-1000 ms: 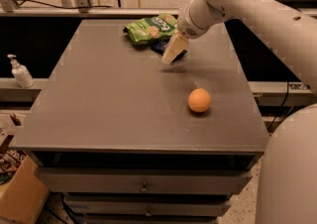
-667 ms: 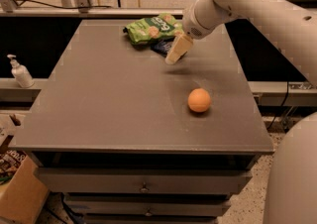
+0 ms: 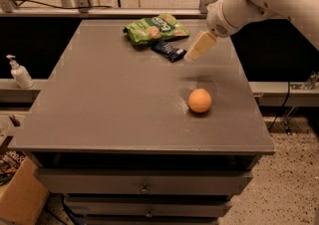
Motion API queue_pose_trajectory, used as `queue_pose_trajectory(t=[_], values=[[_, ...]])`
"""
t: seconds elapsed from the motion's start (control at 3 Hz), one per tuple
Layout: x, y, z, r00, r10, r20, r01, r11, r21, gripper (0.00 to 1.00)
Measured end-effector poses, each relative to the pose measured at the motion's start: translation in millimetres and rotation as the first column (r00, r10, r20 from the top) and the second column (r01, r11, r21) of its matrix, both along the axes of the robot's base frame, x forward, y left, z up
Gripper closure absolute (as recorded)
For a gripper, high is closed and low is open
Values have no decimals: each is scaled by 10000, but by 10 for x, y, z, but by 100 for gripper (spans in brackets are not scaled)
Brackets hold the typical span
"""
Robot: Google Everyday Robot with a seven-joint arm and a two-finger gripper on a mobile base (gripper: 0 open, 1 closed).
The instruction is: Move rxbar blueberry near green rice chip bag
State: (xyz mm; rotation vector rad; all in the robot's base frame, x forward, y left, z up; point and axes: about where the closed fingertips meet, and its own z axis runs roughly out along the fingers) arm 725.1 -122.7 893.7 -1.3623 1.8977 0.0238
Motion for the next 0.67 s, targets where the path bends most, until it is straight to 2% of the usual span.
queue_pose_trajectory(t=[0.33, 0.67], values=[[-174, -341, 207, 9975, -627, 315, 623, 9980, 113, 0], [-405, -703, 402, 9855, -1538, 712, 1508, 9875, 456, 0]])
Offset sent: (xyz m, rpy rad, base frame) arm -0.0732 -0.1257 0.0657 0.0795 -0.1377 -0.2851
